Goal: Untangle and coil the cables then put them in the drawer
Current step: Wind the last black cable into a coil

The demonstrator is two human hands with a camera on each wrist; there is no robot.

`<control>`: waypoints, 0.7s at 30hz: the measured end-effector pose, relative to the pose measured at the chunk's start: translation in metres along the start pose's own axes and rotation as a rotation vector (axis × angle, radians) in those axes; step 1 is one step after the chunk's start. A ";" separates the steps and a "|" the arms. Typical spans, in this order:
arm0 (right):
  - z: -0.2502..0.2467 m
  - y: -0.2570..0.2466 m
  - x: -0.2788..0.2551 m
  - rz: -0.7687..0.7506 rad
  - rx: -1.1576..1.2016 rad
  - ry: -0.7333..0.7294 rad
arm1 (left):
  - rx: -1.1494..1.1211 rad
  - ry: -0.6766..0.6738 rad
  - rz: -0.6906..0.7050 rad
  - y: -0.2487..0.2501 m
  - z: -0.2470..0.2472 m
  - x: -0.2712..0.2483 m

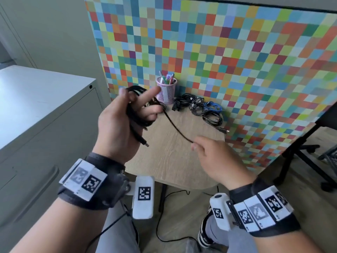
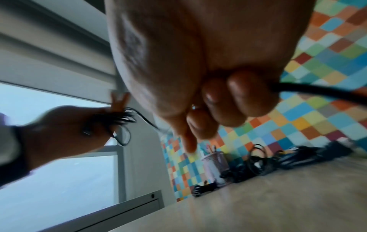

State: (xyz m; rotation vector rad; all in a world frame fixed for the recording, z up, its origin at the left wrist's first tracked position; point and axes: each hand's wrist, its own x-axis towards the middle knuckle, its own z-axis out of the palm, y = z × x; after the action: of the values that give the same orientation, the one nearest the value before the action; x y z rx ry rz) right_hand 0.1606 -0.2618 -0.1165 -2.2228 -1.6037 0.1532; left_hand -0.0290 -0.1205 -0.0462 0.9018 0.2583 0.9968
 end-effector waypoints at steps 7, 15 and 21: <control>-0.022 -0.052 -0.017 -0.125 -0.101 -0.292 | 0.870 -0.305 -0.084 -0.034 0.013 -0.015; -0.072 -0.032 -0.022 -0.179 0.409 -0.144 | 1.129 -0.601 -0.300 -0.035 0.010 -0.028; -0.061 -0.011 -0.011 -0.184 0.698 0.014 | 0.736 -0.591 -0.488 -0.034 0.015 -0.029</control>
State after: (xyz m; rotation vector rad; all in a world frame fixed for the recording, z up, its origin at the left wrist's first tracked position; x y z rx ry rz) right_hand 0.1662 -0.2848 -0.0582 -1.5342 -1.4427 0.5492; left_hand -0.0160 -0.1600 -0.0685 1.6568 0.3232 0.1299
